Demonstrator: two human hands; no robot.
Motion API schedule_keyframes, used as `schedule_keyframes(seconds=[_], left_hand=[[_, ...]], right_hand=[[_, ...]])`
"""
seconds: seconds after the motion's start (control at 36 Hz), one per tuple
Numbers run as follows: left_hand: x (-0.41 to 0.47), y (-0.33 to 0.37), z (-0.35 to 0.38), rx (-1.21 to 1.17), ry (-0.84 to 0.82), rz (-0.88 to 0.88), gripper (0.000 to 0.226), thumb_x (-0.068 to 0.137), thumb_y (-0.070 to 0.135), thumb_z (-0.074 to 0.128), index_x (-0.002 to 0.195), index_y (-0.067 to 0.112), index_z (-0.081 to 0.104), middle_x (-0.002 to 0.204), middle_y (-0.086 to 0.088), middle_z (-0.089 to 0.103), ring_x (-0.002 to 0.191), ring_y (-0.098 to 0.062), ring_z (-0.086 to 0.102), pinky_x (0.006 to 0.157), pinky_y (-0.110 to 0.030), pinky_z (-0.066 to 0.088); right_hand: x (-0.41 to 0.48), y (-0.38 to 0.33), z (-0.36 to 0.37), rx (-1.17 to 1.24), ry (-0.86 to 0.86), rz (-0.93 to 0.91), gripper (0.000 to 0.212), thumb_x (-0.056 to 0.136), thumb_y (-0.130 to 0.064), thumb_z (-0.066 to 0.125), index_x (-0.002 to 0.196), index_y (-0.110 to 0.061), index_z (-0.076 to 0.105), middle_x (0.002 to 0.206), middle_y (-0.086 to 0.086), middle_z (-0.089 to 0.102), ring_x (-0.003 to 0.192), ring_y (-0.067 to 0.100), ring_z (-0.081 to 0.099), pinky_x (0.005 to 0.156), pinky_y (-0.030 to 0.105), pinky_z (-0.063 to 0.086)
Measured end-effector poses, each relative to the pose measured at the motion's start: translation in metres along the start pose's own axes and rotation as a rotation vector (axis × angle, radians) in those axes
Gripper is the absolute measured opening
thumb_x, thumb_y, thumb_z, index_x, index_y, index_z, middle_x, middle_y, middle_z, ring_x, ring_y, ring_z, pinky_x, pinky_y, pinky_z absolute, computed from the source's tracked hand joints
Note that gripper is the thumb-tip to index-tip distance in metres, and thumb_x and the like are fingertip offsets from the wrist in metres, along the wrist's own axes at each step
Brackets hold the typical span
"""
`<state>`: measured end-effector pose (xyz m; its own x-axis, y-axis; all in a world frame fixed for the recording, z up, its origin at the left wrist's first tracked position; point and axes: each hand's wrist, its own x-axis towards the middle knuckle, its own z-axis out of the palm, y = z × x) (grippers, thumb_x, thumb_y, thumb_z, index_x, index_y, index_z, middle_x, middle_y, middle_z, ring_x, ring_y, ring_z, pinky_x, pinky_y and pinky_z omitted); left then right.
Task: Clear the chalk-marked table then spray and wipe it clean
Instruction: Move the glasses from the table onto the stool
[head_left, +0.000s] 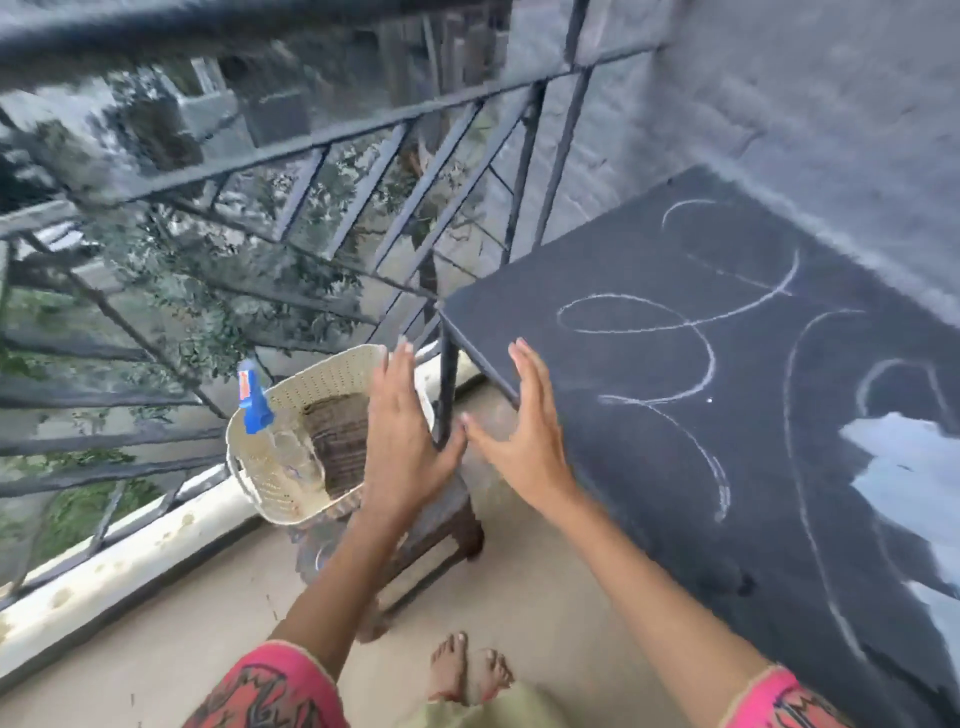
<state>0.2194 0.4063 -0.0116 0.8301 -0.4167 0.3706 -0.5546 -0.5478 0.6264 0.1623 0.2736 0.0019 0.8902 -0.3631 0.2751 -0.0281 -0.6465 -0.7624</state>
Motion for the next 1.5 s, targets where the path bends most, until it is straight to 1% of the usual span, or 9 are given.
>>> schedule_keyframes(seconds=[0.08, 0.31, 0.47, 0.64, 0.78, 0.94, 1.08, 1.31, 1.5], left_hand=[[0.058, 0.064, 0.003, -0.122, -0.001, 0.166, 0.086, 0.081, 0.042, 0.05, 0.144, -0.007, 0.018, 0.152, -0.016, 0.023, 0.144, -0.033, 0.013, 0.118, -0.021, 0.003], [0.146, 0.244, 0.03, -0.32, -0.031, 0.538, 0.087, 0.082, 0.045, 0.052, 0.145, -0.005, 0.019, 0.153, -0.016, 0.022, 0.145, -0.03, 0.013, 0.117, -0.018, 0.001], [0.147, 0.359, 0.076, -0.468, -0.111, 0.708, 0.084, 0.083, 0.031, 0.061, 0.147, 0.002, 0.015, 0.156, -0.008, 0.018, 0.147, -0.024, 0.008, 0.119, -0.028, 0.009], [0.118, 0.449, 0.139, -0.519, -0.249, 0.828, 0.084, 0.081, 0.042, 0.048, 0.147, 0.003, 0.016, 0.158, -0.01, 0.015, 0.147, -0.025, 0.006, 0.118, -0.035, 0.012], [0.077, 0.503, 0.201, -0.527, -0.373, 0.848, 0.083, 0.081, 0.034, 0.056, 0.148, 0.003, 0.018, 0.157, -0.005, 0.014, 0.147, -0.02, 0.006, 0.116, -0.027, 0.008], [0.029, 0.53, 0.282, -0.453, -0.568, 0.866, 0.085, 0.079, 0.046, 0.047, 0.146, 0.002, 0.022, 0.154, -0.003, 0.016, 0.145, -0.023, 0.009, 0.116, -0.036, 0.014], [-0.009, 0.53, 0.346, -0.262, -0.722, 0.88, 0.083, 0.079, 0.049, 0.047, 0.144, 0.0, 0.029, 0.154, -0.014, 0.026, 0.14, -0.021, 0.003, 0.112, -0.035, 0.011], [-0.048, 0.517, 0.396, -0.025, -0.985, 0.823, 0.086, 0.086, 0.03, 0.059, 0.151, 0.018, 0.003, 0.16, 0.005, 0.002, 0.147, -0.023, -0.009, 0.114, -0.03, -0.007], [-0.057, 0.511, 0.409, 0.08, -1.068, 0.773, 0.083, 0.089, 0.029, 0.055, 0.15, 0.015, 0.001, 0.16, 0.004, 0.0, 0.147, -0.023, -0.012, 0.118, -0.034, 0.0]], right_hand=[[0.021, -0.011, -0.068, -0.045, 0.216, -0.042, 0.08, 0.08, -0.033, 0.069, 0.144, -0.009, 0.028, 0.152, 0.005, 0.024, 0.138, 0.005, 0.02, 0.107, 0.005, 0.014], [0.036, -0.031, -0.251, -0.21, 0.678, -0.082, 0.071, 0.081, -0.037, 0.063, 0.139, -0.009, 0.033, 0.148, 0.013, 0.032, 0.138, 0.016, 0.028, 0.109, 0.008, 0.019], [-0.002, -0.02, -0.364, -0.366, 0.849, -0.024, 0.069, 0.082, -0.039, 0.062, 0.138, -0.006, 0.037, 0.147, 0.011, 0.032, 0.137, 0.015, 0.029, 0.11, 0.013, 0.021], [-0.066, 0.025, -0.455, -0.476, 0.962, 0.166, 0.064, 0.083, -0.027, 0.067, 0.137, -0.008, 0.039, 0.148, 0.006, 0.033, 0.136, 0.014, 0.031, 0.108, 0.009, 0.019], [-0.126, 0.083, -0.509, -0.523, 0.911, 0.374, 0.065, 0.086, -0.027, 0.066, 0.141, -0.015, 0.034, 0.151, -0.002, 0.028, 0.138, 0.01, 0.027, 0.106, 0.013, 0.02], [-0.185, 0.162, -0.547, -0.589, 0.723, 0.646, 0.07, 0.084, -0.027, 0.068, 0.144, -0.019, 0.032, 0.155, -0.003, 0.022, 0.143, 0.015, 0.019, 0.112, 0.024, 0.02], [-0.213, 0.231, -0.569, -0.695, 0.235, 0.864, 0.087, 0.084, -0.031, 0.069, 0.15, -0.019, 0.014, 0.159, 0.0, 0.004, 0.146, 0.019, -0.001, 0.117, 0.037, 0.011], [-0.217, 0.302, -0.58, -0.796, -0.183, 0.87, 0.108, 0.074, -0.026, 0.079, 0.151, -0.013, 0.004, 0.159, 0.005, -0.003, 0.146, 0.024, -0.008, 0.117, 0.042, 0.004], [-0.214, 0.33, -0.579, -0.697, -0.206, 0.859, 0.1, 0.075, -0.023, 0.077, 0.15, -0.016, 0.01, 0.156, 0.004, 0.014, 0.144, 0.023, 0.007, 0.117, 0.04, 0.01]])
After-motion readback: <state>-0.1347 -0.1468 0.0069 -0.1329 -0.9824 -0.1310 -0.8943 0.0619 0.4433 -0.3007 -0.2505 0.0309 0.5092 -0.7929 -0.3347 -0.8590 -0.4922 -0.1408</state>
